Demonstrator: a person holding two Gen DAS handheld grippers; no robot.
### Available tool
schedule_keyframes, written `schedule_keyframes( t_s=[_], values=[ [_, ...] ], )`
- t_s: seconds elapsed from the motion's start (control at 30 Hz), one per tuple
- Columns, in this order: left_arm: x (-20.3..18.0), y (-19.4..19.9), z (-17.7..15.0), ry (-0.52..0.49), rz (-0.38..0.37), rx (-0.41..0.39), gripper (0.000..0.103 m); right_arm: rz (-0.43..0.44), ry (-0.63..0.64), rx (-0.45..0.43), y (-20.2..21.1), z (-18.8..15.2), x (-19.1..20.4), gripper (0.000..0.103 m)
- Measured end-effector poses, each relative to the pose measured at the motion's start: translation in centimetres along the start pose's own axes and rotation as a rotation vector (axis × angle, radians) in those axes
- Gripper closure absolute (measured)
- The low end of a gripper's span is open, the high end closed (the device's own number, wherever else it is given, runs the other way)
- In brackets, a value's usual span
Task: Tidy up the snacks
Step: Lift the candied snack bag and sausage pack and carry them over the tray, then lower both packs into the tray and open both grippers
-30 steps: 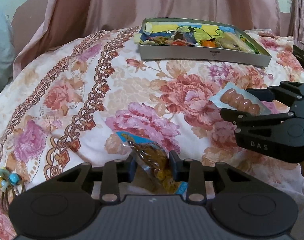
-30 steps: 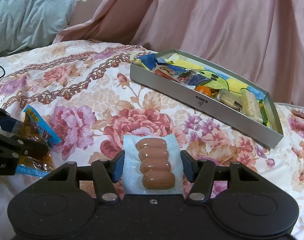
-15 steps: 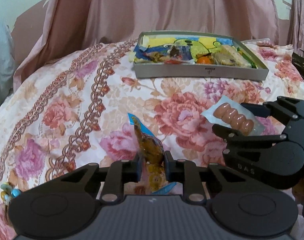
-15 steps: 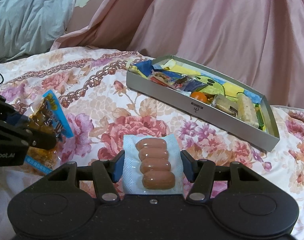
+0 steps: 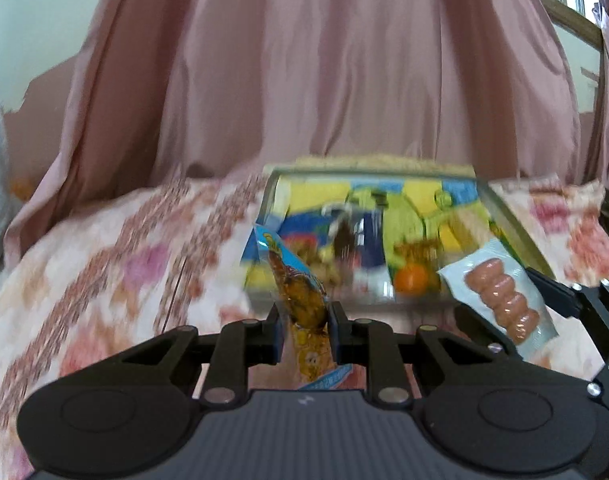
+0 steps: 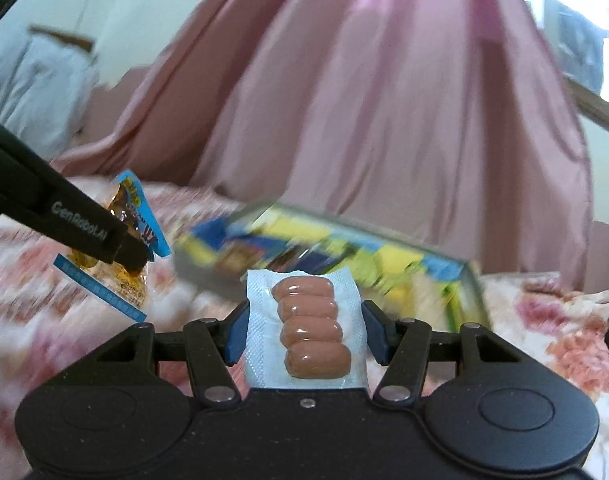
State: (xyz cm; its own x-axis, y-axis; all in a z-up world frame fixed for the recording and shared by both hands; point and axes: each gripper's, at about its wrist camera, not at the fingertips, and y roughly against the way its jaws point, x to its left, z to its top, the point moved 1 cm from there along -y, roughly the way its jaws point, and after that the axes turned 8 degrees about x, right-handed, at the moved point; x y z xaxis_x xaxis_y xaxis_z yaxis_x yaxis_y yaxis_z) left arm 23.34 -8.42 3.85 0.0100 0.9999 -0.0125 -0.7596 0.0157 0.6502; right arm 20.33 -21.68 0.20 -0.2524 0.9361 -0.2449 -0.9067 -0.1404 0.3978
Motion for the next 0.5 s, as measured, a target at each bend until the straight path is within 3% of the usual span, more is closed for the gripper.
schedule_keyframes(
  t_s=[0.13,0.3,0.5],
  values=[
    [-0.7,-3.2,3.3,-0.002,-0.008,-0.018,0.079,-0.038,-0.104,-0.057,-2.4,1.9,-2.3,0.044],
    [-0.6,-7.5,5.5,-0.003,-0.023,0.026,0.079,-0.057,-0.134,-0.13,-5.5,3.2,-3.6,0.043],
    [-0.4,-10.8,6.0,-0.006,-0.037,0.076,0.079,-0.076,-0.146,-0.122,-9.5,2.0,-4.3,0.043]
  ],
)
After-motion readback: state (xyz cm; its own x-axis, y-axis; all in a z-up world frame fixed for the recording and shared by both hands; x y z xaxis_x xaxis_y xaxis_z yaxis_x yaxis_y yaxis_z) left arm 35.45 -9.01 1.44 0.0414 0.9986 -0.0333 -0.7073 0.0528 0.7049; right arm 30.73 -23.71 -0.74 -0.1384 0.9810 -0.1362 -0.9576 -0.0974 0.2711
